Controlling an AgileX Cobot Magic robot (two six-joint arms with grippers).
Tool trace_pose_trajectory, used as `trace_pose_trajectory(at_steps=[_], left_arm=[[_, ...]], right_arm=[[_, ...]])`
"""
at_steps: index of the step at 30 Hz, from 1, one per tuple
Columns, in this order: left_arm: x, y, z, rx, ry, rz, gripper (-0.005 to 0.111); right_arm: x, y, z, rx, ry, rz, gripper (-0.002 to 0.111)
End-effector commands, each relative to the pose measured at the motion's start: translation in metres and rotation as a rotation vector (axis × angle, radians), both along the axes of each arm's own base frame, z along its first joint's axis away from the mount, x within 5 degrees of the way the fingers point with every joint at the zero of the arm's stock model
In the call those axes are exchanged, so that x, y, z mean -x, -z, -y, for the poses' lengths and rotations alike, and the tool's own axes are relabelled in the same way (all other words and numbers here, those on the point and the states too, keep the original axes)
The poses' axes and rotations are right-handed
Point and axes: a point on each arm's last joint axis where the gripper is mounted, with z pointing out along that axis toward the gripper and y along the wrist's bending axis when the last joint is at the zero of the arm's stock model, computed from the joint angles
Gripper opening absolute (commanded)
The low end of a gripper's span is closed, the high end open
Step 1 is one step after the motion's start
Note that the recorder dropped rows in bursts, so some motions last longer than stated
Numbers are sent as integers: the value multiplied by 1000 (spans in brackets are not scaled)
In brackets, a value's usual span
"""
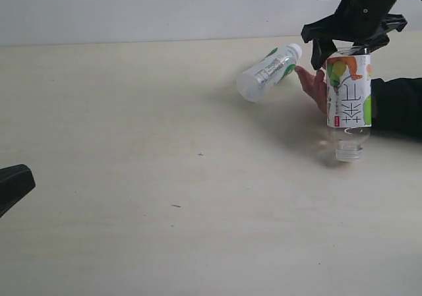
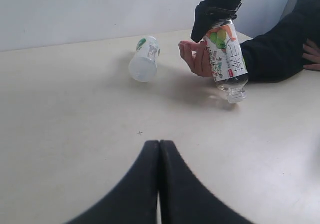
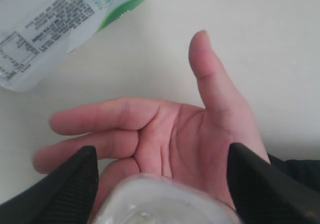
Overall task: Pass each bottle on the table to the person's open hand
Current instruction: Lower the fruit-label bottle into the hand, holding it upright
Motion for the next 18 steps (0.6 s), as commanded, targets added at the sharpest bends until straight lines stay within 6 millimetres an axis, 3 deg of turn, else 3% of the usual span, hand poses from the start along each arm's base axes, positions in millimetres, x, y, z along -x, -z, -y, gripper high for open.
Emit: trace_pose_trajectory(at_steps=[1,7,14,18], left_arm=[[0,1,-1,8,-7,-3,0],[0,1,-1,8,-7,-3,0],[0,1,-1,8,-7,-3,0],[0,1,-1,8,-7,-3,0]], right_arm=[[-3,-8,-1,-22,3,56,0],[-5,-19,-2,-22,-16,80,0],[-22,-54,-3,-32,-21,175,0],[-33,-53,-5,-39,-32,155,0]])
